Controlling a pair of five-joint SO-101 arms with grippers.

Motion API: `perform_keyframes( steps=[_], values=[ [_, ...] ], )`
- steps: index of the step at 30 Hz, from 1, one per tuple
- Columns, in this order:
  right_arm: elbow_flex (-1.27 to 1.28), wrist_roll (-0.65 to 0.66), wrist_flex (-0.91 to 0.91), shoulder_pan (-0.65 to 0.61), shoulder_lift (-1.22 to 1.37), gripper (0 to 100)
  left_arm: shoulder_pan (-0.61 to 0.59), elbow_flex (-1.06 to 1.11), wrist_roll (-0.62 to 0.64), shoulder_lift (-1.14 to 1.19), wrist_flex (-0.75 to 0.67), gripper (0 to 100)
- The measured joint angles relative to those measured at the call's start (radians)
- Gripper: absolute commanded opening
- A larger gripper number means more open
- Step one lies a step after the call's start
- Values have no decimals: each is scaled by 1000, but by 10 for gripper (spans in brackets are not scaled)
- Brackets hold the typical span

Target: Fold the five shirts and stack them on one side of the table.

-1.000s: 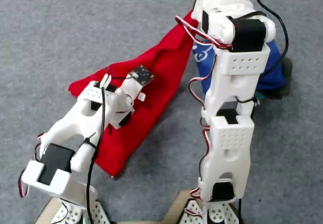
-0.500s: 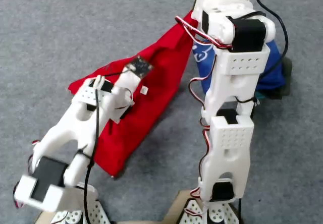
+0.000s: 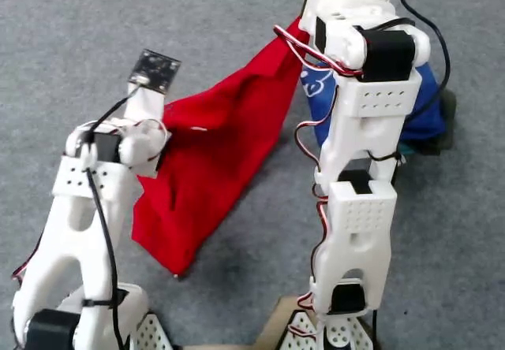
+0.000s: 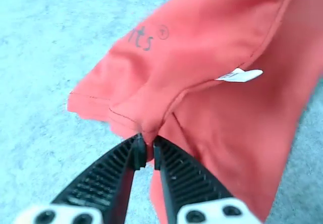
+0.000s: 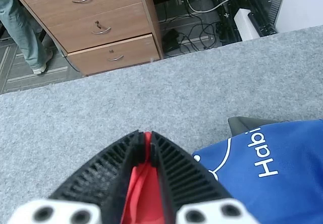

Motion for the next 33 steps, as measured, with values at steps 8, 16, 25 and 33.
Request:
perform_keyframes(
  steps=[8, 16, 25, 33],
  values=[
    [0, 0, 0, -6, 0, 15, -21, 0, 21, -61, 38, 28],
    [0, 0, -23, -9, 0, 15, -164, -6, 112, -196, 48, 28],
    [0, -80, -164, -92, -146, 15, -334, -285, 121, -384, 175, 29],
    [0, -279, -247, -98, -382, 15, -459, -442, 121, -494, 215, 29]
  ],
)
